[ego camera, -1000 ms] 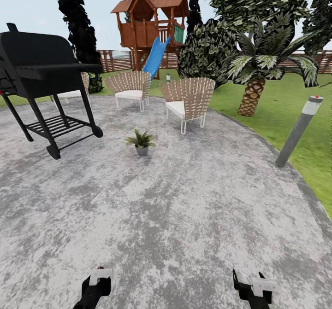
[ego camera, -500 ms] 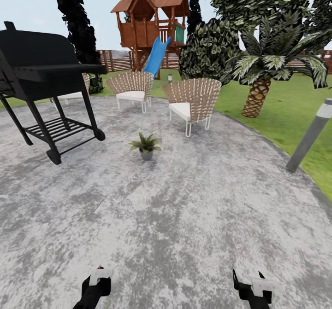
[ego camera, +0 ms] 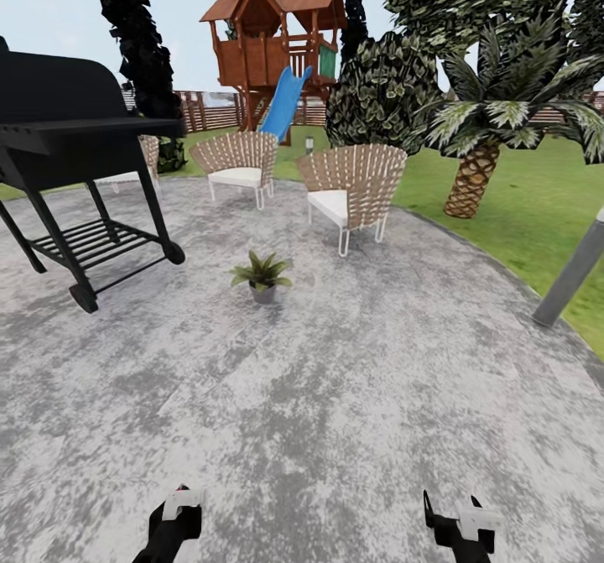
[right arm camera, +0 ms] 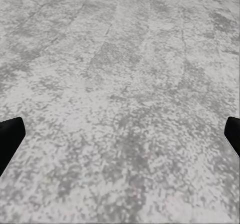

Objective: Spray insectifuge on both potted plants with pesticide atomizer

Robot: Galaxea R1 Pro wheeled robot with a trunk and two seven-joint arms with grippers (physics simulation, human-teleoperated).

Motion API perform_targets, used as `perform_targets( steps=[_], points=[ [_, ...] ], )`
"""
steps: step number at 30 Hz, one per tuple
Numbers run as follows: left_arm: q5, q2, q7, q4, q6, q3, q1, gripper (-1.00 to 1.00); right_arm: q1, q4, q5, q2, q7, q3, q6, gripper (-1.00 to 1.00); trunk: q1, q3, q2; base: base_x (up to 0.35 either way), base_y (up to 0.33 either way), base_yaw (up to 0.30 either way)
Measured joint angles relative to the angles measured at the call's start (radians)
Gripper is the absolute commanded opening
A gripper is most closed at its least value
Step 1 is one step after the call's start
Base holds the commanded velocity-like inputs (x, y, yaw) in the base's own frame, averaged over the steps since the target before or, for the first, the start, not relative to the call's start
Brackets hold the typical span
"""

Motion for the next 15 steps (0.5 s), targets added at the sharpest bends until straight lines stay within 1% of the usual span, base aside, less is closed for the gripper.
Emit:
perform_targets(
  steps=[15],
  points=[
    [0.000, 0.000, 0.000, 0.000, 0.000, 0.000, 0.000, -1.00, 0.000, -0.001, 0.000, 0.000, -0.001, 0.000, 0.000, 1.00, 0.000, 0.000, 0.000, 0.308, -0.130, 0.000]
  ],
)
